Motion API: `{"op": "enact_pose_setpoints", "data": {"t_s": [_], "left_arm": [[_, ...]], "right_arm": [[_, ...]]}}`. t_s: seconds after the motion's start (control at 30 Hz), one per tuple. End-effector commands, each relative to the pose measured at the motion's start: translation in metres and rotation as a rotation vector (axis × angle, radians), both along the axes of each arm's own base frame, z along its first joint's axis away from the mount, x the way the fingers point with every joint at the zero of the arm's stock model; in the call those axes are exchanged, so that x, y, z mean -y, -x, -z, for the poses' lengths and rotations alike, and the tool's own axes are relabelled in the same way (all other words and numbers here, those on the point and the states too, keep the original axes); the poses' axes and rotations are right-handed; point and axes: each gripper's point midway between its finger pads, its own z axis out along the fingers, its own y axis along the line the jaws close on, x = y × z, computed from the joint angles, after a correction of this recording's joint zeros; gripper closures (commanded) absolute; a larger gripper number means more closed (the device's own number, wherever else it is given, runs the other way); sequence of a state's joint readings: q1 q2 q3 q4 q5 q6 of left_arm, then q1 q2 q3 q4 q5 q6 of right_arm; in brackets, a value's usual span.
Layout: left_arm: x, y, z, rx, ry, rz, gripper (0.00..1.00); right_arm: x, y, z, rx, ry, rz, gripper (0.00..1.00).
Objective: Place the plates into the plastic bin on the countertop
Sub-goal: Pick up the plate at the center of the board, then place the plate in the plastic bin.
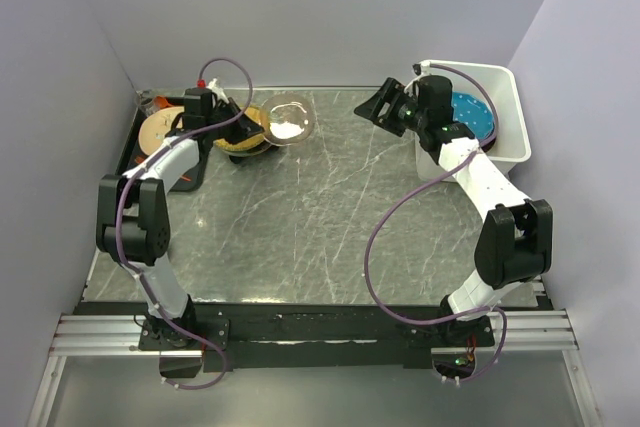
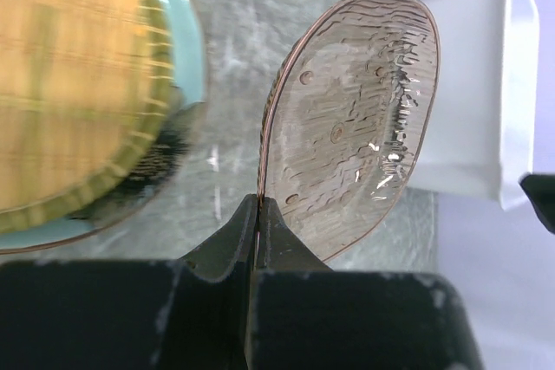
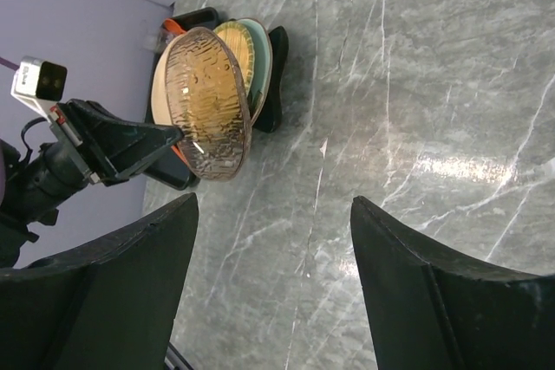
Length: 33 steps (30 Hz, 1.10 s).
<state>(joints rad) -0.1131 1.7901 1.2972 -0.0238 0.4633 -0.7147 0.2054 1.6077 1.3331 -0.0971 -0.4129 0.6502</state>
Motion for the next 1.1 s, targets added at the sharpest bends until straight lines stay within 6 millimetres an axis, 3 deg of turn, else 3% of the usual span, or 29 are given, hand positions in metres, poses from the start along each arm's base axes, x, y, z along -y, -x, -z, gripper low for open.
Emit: {"op": "enact_pose_setpoints", "data": {"t_s": [0.0, 0.53, 1.07], "left_arm": [[0.024, 0.009, -0.048, 0.146, 0.037, 0.095, 0.99], [0.073, 0.026, -0.067, 0.175, 0.056, 0.209, 0.99], [0.099, 0.033, -0.074, 0.176, 0.063, 0.272, 0.99]], "right_arm": [[-0.007, -0.001, -0.007, 0.031, -0.010, -0.024, 0.22], [-0.022, 0.002, 0.001, 0.013, -0.019, -0.074, 0.24], [-0.042, 0.001, 0.014, -0.023, -0.020, -0.127, 0.34]]}}
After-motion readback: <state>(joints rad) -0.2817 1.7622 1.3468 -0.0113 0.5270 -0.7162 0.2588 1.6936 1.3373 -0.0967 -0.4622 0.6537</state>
